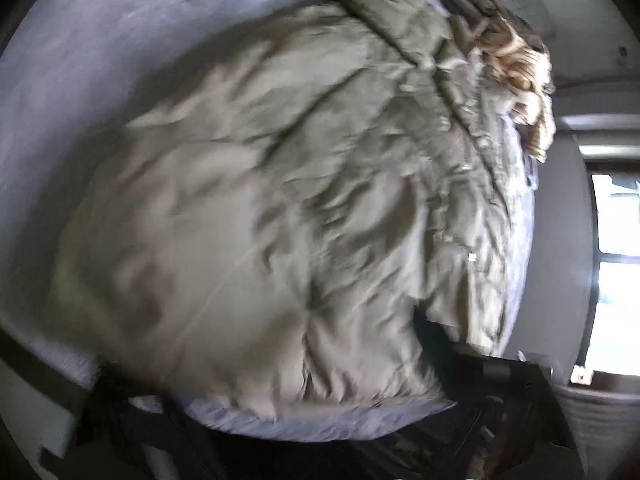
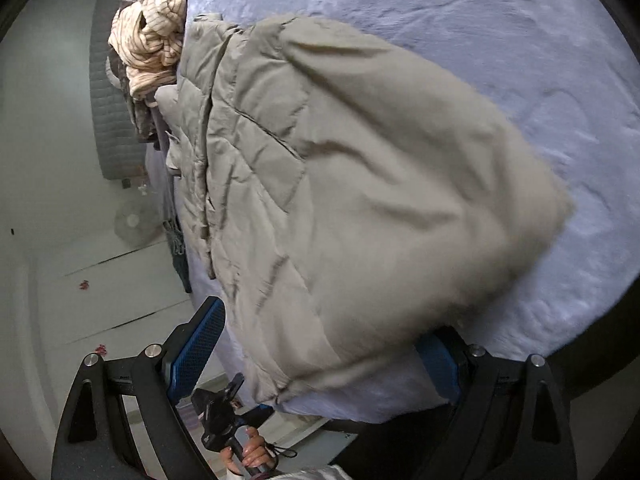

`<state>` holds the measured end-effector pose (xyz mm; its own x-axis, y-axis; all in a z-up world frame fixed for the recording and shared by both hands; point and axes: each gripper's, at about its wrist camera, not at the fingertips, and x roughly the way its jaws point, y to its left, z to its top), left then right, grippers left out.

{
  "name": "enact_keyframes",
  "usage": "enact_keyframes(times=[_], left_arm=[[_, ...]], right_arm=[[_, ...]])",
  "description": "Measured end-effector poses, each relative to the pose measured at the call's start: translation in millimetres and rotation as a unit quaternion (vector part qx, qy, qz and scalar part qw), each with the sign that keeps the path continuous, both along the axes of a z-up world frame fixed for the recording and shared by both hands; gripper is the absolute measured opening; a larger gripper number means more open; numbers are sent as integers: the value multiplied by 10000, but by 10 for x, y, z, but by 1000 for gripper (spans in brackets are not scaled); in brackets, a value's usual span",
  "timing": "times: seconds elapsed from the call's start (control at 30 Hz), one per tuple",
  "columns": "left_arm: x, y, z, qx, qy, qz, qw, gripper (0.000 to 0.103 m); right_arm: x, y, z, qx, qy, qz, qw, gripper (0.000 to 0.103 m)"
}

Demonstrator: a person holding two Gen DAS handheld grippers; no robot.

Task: Fold large clothes
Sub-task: 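Grasp the coat hem with the right tool and lift it toward the collar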

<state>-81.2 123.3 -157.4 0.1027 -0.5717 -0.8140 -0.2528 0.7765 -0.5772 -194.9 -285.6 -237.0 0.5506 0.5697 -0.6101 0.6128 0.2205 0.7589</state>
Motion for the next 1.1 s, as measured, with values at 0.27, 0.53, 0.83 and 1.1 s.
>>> enact_keyframes(times=[0.27, 0.53, 0.83, 1.1], left_arm=[[290, -91, 415, 318, -477, -520, 9970, 16], [759, -134, 940, 317, -1113, -1044, 9878, 16], [1568, -247, 1302, 258, -1573, -1312, 9785, 16], [2331, -485, 1437, 564, -1984, -1178, 9714, 16]], right_arm=[[56, -24, 62, -1, 120, -134, 9998, 12], [464, -35, 581, -687, -289, 210, 9970, 10], [1233, -39, 1179, -1428, -709, 172, 9871, 9], [2146, -207, 1518, -1821, -1093, 621, 9752, 9]])
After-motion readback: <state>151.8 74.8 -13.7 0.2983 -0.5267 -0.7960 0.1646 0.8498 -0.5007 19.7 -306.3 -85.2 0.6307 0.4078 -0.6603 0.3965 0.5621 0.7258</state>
